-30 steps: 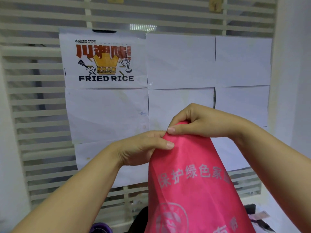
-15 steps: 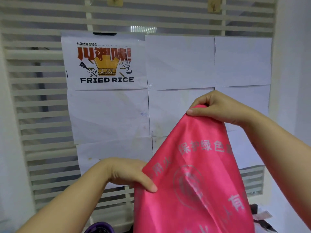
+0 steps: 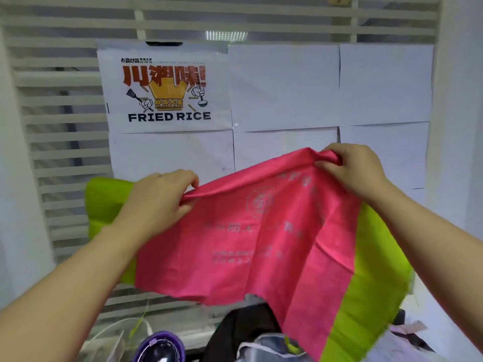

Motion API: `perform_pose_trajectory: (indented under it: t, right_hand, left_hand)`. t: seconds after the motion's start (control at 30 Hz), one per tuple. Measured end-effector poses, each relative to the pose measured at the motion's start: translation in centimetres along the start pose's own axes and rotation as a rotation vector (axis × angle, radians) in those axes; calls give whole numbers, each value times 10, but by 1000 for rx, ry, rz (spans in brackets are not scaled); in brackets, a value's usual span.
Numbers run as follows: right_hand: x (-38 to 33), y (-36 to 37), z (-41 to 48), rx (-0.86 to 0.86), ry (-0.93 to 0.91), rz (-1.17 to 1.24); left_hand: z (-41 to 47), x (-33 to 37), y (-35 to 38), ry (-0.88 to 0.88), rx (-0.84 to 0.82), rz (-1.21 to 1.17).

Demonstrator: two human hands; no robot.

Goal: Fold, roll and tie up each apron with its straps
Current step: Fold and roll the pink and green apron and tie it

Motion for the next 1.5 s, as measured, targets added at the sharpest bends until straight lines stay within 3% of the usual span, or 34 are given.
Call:
perform_pose_trajectory:
  t: [0.07, 0.2, 0.3, 0.47, 0.6, 0.73, 0.87, 1.13, 1.27, 1.37, 1.43, 1.5]
  right_hand:
    - [-1, 13, -11, -22, 5, 13]
    - [-7, 59, -60, -242, -72, -45]
    - [-18, 82, -92, -372, -139, -33]
    - [-44, 82, -102, -403, -258, 30]
    - [-64, 74, -104, -419, -325, 56]
    - [-74, 67, -103, -440, -347, 79]
    - [-81, 58, -97, -437, -364, 67]
    - [-80, 20, -49, -310, -338, 60]
    - [-77, -1, -19, -276, -271, 149]
    - [-76, -14, -4, -291, -253, 169]
    - [-70, -17, 4, -325, -229, 154]
    - [-56, -14, 9, -370, -196, 66]
  left_hand:
    - [-19, -4, 32, -109, -212, 44]
    - [-99, -8, 113, -295, -673, -39]
    - [-146, 7, 153, -405, -823, -204]
    - [-138, 60, 170, -411, -652, -568]
    - [-106, 88, 162, -510, -424, -994]
    - [-85, 101, 158, -604, -308, -1248]
    - [-77, 101, 147, -604, -142, -1139]
    - [-76, 49, 136, -651, -323, -978]
    - [-72, 30, 132, -681, -574, -1201]
    - [-83, 23, 138, -574, -771, -1029]
    - [-87, 9, 138, -593, -718, -968]
    - [-78, -14, 125, -629, -509, -865]
Point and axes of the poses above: each hand's wrist, its own z-axis towards the middle knuckle, its own y-axis out of the palm, x = y × z, the point moved 7 cm from there along z, towards the middle knuckle, and after that the axes turned 12 degrees about -z, right-handed, at the moved point
